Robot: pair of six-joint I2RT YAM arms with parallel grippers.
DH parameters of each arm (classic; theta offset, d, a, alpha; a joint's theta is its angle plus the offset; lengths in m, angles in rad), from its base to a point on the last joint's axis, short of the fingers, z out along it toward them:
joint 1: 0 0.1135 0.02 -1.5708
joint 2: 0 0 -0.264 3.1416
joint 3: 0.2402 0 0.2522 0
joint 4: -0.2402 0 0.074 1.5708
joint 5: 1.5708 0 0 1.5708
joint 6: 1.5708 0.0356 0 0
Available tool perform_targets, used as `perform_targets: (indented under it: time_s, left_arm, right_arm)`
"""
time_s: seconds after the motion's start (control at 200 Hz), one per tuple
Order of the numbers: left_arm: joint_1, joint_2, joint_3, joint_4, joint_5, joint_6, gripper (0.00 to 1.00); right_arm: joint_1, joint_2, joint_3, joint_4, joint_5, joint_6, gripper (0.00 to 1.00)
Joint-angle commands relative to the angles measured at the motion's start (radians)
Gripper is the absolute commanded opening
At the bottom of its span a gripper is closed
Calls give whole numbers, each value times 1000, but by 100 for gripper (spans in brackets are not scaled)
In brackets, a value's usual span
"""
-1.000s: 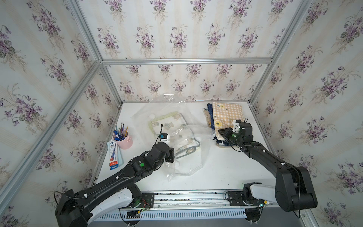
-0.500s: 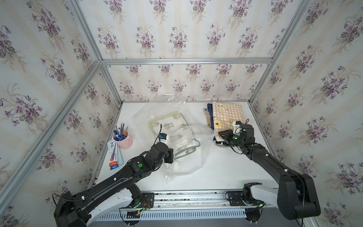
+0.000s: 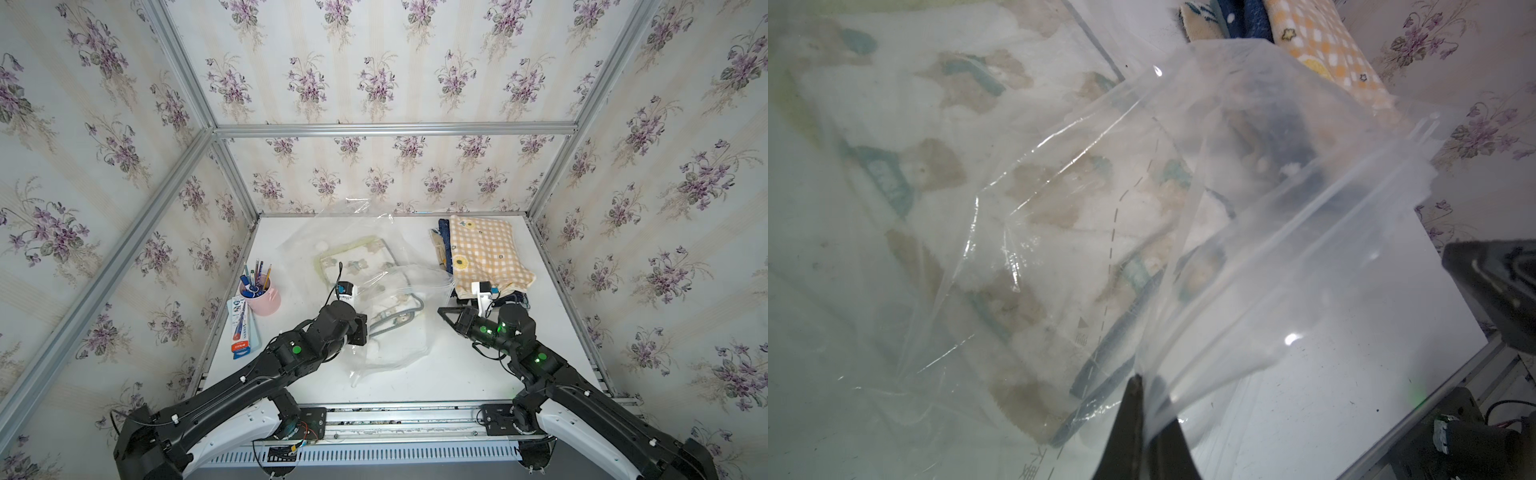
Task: Take the blanket out of the vacuum bag
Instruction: Take out the blanket from the vacuum bag.
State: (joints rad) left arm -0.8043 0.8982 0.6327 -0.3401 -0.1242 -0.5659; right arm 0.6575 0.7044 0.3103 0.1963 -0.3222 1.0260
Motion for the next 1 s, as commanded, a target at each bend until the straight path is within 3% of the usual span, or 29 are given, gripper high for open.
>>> perform_targets:
  time_s: [0.0, 0.475, 0.739, 0.839, 0.994]
  left_arm:
    - [1, 5, 0, 30, -3, -2, 8]
    - [1, 25, 32, 29, -8, 9, 8]
    - [1, 44, 36, 46, 9, 23, 8]
    - [1, 44, 30, 49, 21, 23, 8]
    - [1, 32, 10, 56, 25, 26, 8]
  right_arm:
    - [109, 0, -27, 89, 172, 75, 20]
    - [309, 395, -19, 392, 187, 111, 17]
    - [321, 603, 47, 501, 158, 134, 17]
    - [321, 696, 107, 470, 184, 233, 29]
    - [319, 825, 116, 646, 196, 370, 37]
